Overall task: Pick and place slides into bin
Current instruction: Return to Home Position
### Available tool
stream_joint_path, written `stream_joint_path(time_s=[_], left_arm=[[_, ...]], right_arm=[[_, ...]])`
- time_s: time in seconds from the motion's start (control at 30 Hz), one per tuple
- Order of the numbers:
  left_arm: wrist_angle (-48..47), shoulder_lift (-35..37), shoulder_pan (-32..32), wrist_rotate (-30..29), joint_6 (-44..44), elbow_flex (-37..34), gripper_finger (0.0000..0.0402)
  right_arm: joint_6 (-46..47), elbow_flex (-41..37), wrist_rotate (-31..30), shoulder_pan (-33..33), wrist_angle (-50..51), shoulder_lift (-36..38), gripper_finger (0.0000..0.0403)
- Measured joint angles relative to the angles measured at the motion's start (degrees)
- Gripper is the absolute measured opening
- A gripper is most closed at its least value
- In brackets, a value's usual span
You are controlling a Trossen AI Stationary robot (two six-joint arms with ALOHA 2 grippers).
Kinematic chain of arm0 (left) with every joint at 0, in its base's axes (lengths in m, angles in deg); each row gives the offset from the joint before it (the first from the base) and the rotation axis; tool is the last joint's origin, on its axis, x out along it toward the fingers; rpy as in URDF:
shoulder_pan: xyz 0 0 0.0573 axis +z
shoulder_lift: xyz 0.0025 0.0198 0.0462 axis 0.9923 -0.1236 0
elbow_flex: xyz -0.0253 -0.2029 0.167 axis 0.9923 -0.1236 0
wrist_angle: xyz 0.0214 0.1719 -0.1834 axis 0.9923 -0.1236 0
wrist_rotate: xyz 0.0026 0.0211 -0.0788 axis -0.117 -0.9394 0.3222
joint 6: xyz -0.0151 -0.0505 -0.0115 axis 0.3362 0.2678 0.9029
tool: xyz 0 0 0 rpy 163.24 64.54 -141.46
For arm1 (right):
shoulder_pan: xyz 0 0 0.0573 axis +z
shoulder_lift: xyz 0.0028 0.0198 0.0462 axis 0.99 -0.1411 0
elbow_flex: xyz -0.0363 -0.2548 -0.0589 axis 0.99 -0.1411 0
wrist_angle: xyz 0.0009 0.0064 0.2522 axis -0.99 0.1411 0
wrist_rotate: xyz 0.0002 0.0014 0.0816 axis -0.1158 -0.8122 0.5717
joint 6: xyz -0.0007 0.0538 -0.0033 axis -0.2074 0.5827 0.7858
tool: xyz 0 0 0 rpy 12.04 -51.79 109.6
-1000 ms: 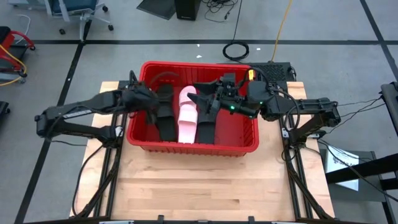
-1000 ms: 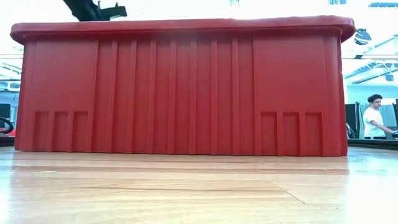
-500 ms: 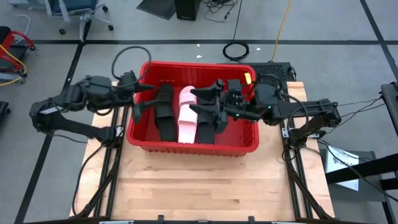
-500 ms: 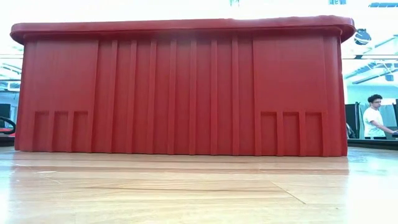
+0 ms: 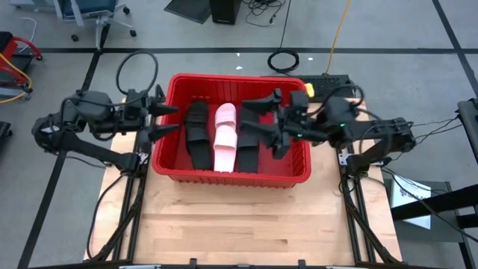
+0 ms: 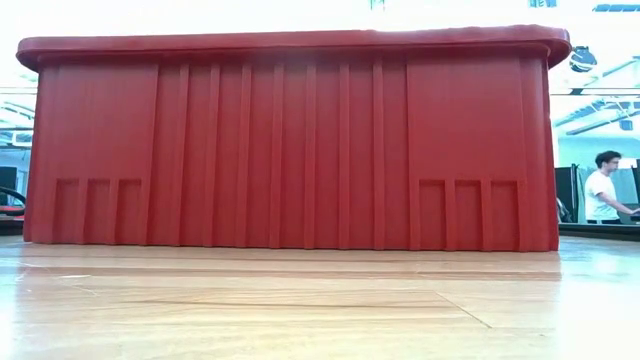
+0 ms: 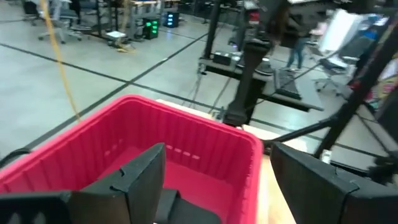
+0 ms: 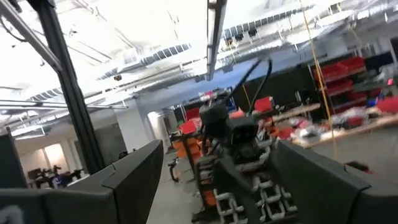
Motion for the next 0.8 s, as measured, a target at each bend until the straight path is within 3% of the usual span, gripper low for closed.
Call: stream_joint_path(time_s=[0.4,0.6,0.8], left_arm=[[3.7,1.7,-4.9,-1.9,-2.5,0.0,0.0282],[7.2,4.0,-6.5,-9.9,-3.4,-0.4,0.0282],[11.7,11.9,-6.6,-12.0,-3.9,-8.1,0.0282]], right_arm=[[-0.3,0.0,-0.1,0.0,5.3,6.2,0.0302],[-0.9,0.0,-0.2,0.3,11.3,10.2,0.0302],[-5.3,-4.0,-0.5,1.8,11.3,17.3,0.0302]])
